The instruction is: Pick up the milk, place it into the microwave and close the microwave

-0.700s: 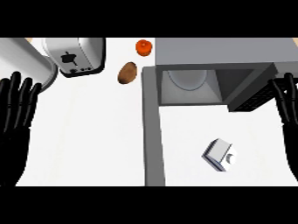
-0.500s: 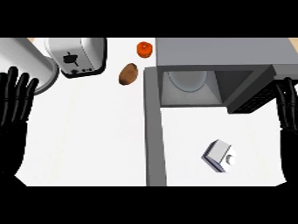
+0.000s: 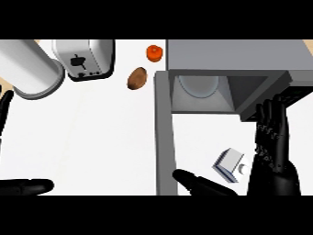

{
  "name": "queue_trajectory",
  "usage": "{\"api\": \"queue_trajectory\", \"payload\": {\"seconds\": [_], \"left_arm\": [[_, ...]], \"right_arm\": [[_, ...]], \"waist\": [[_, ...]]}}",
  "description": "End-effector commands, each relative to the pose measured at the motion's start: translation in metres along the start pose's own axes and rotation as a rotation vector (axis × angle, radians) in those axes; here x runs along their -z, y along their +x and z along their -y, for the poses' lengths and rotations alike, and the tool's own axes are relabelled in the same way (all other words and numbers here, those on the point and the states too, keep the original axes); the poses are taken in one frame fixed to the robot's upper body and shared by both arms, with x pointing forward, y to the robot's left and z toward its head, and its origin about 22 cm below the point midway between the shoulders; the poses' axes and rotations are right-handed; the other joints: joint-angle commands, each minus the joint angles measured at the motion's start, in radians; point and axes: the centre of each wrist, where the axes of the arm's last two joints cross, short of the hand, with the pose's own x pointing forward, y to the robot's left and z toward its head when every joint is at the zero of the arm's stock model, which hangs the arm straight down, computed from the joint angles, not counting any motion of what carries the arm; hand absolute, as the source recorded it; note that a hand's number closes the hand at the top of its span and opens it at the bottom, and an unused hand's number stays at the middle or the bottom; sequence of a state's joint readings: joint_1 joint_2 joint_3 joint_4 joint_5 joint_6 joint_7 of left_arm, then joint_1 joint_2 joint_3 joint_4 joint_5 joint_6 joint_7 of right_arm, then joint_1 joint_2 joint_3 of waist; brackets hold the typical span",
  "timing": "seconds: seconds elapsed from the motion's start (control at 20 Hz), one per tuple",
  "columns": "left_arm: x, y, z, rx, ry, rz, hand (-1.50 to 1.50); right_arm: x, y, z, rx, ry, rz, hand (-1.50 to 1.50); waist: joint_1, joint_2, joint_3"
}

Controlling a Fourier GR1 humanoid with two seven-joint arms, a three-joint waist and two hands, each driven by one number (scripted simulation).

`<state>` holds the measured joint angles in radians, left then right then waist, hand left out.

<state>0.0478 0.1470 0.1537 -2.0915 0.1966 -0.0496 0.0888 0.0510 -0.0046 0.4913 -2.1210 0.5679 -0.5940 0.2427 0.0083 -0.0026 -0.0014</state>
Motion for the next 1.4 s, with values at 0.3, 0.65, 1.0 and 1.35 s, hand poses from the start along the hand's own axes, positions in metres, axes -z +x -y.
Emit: {"api": "queue_trajectory", "payload": {"seconds": [0.3, 0.65, 1.0, 1.35], "left_arm": [[-0.035, 0.009, -0.032, -0.009, 0.011, -0.012, -1.5], [-0.063, 0.025, -0.032, -0.007, 0.012, 0.009, -1.5], [-0.066, 0.04, -0.072, -0.003, 0.004, -0.013, -1.5], [-0.077, 0.039, -0.082, -0.016, 0.012, -0.01, -1.5]], "right_arm": [[-0.035, 0.011, -0.036, -0.096, -0.13, -0.048, -1.5], [-0.036, -0.006, -0.034, -0.121, -0.15, -0.125, -1.5], [-0.044, -0.037, -0.036, -0.124, -0.172, -0.187, -1.5], [-0.055, -0.074, -0.005, -0.162, -0.259, -0.25, -1.5]], "waist": [[-0.004, 0.001, 0.0], [-0.003, 0.002, 0.001], [-0.001, 0.002, 0.002], [-0.003, 0.002, 0.002]]}}
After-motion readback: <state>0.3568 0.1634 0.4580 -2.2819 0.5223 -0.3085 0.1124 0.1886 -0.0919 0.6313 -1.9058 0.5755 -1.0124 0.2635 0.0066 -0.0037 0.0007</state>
